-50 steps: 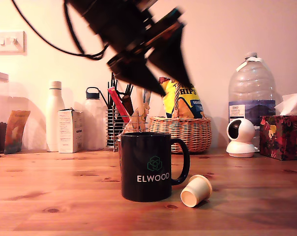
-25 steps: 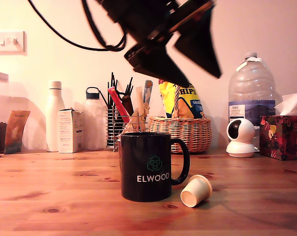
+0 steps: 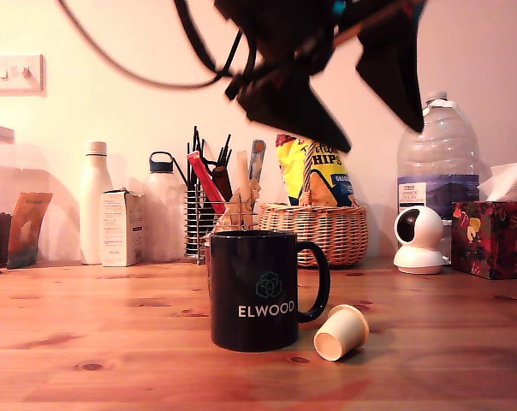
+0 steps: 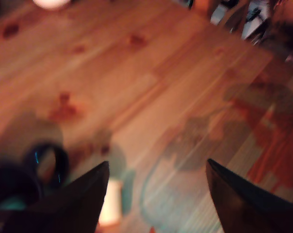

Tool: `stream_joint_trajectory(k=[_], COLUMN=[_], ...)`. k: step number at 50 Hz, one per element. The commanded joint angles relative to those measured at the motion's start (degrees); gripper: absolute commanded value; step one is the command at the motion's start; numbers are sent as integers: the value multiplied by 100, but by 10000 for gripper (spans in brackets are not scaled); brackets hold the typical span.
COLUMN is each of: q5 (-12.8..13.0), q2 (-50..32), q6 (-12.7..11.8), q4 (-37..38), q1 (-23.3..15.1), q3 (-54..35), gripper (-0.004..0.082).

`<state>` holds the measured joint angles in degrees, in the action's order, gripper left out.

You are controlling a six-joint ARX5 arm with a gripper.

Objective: Pick up the coffee capsules from the table one by one and drop them inside the nearest coffee cup

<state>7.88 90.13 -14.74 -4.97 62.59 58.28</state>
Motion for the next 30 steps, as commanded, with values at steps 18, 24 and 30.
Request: stream_joint_trajectory(k=[18, 24, 30], q5=[623, 723, 765], q2=[-11, -11, 33], q6=[-804, -999, -1064], q4=[1023, 1104, 1130], q1=[245, 269, 280], q3=[-778, -894, -903], gripper=[573, 573, 573])
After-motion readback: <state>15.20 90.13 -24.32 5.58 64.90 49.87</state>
